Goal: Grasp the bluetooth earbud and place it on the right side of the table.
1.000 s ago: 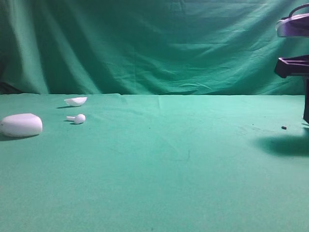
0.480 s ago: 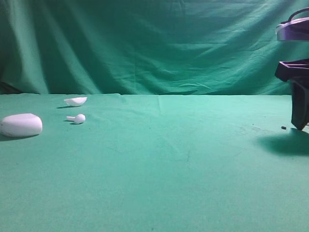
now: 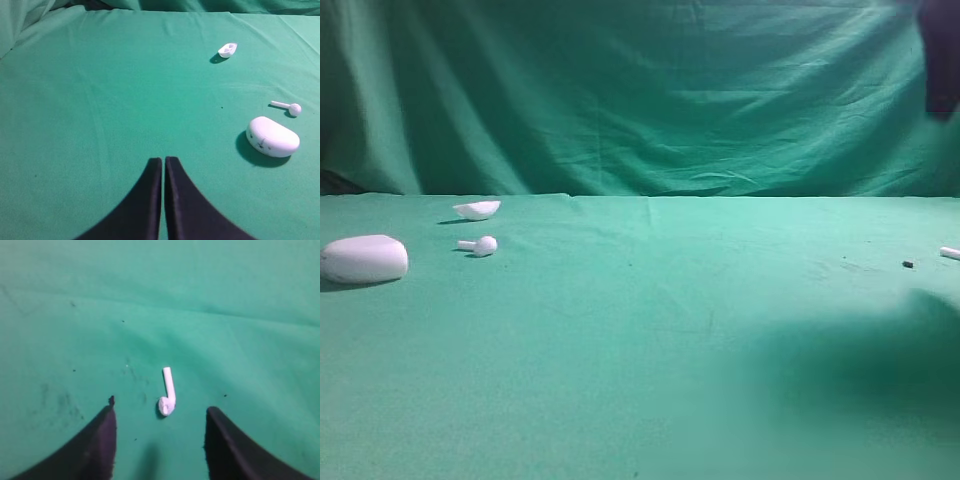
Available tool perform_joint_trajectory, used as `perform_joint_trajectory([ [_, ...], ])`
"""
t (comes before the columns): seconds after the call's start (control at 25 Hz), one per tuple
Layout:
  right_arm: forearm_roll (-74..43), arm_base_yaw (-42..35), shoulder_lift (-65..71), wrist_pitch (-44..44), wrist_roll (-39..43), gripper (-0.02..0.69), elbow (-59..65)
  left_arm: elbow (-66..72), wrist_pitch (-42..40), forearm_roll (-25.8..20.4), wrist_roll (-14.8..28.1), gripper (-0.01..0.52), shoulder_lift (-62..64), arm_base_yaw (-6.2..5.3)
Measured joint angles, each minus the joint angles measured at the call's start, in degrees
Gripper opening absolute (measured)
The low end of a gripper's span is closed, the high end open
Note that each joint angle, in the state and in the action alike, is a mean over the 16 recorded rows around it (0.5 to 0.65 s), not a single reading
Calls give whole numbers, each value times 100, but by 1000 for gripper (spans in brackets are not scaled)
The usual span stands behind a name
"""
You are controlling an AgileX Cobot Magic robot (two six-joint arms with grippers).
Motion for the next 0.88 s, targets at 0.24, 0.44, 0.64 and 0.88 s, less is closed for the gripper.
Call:
perform_joint_trajectory([
  [0.24,165,0,-1264,865,0,147,-296,0,0,0,0,0,0,0],
  [0.44,239,0,-2638,1271,-1,34,-132,0,0,0,0,0,0,0],
  [0.64,274,0,-4111,1488,-1,0,297,0,0,0,0,0,0,0],
  [0.88,285,0,-5841,1451,31,0,1072,0,0,0,0,0,0,0],
])
